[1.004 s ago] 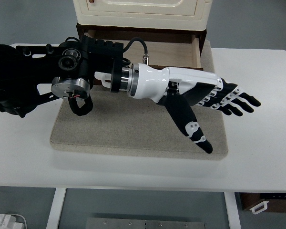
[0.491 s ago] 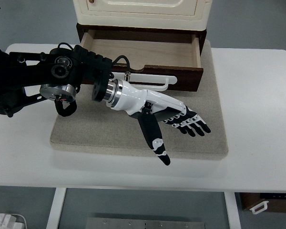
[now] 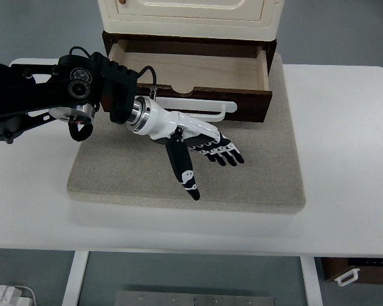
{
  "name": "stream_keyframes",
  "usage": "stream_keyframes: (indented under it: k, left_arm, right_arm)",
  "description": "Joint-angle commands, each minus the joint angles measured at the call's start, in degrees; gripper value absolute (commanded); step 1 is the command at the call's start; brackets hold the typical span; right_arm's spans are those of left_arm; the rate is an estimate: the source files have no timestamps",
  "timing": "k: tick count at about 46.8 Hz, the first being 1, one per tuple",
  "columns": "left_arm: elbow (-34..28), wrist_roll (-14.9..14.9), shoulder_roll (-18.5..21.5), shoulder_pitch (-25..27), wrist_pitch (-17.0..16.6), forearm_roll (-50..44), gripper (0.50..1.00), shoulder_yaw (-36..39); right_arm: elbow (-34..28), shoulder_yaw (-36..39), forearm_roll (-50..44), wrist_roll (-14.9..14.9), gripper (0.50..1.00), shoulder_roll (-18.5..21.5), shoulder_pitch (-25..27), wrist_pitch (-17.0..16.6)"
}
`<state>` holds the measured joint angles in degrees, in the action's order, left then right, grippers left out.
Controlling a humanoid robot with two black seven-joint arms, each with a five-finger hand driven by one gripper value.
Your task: Close the drawer under the combination cabinet
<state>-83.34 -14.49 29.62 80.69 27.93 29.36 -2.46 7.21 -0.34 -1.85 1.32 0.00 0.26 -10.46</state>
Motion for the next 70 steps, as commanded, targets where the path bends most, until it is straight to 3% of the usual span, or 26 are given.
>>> stream_keyframes:
  k: [1,28,70]
  left_arm:
    - [0.81,-0.01,-0.01,-0.01,0.02,0.69,1.0,0.0]
    - [9.34,0.08,-0.36,-0.01,0.81,3.51,1.0,-0.44]
    - [18.13,1.31,-0.36,0.08,-1.56,5.35,1.0,-2.55]
  right_arm:
    - [0.0,-0.01,0.0,0.0,0.952,0.0,0.0,0.0]
    - [0.0,-0.01,0.0,0.0,0.952,0.0,0.0,0.0]
    - [0.0,-0.01,0.0,0.0,0.952,0.0,0.0,0.0]
